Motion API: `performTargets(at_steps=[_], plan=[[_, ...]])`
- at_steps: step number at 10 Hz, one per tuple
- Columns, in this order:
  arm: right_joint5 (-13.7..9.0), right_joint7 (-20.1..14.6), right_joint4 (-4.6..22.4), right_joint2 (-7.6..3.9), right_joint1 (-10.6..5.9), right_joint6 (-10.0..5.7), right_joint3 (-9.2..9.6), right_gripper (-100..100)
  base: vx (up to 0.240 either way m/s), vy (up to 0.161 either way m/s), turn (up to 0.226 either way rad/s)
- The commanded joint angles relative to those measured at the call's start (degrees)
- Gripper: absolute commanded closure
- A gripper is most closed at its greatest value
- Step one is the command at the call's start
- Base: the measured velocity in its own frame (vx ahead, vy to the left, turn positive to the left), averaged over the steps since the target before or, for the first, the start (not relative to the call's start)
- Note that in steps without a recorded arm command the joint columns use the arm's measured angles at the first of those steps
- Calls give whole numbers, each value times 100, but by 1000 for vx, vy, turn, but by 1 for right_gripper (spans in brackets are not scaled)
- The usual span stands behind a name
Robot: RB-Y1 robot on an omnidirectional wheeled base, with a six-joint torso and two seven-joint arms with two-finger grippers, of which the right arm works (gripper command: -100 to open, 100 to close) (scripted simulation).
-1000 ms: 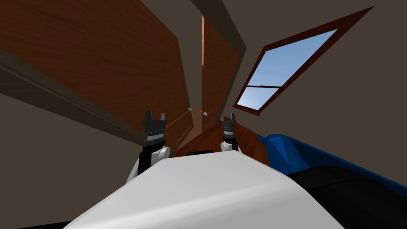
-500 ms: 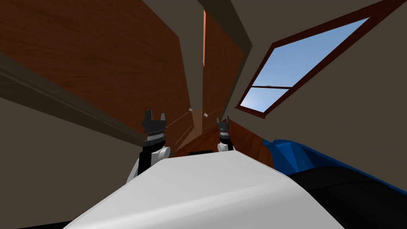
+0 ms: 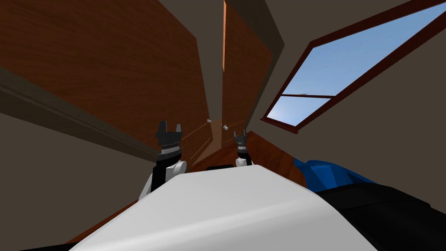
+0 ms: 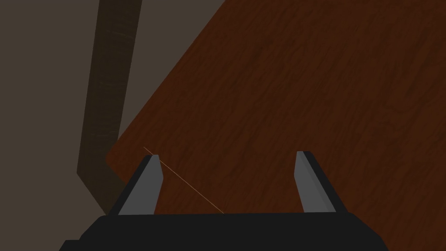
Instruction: Push the door open
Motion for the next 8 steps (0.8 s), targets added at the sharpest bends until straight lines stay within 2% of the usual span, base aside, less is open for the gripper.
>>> performTargets(at_steps=[1,2,5,8], plan=[[-140,-211,286,-26,-91,-56,129,-100,84,-92,84],[-140,-211,292,-26,-91,-56,129,-100,54,-71,41],[-390,-571,796,-50,-223,-148,392,-100,64,-79,101],[-641,-934,1303,-65,-356,-240,656,-100,77,-116,109]])
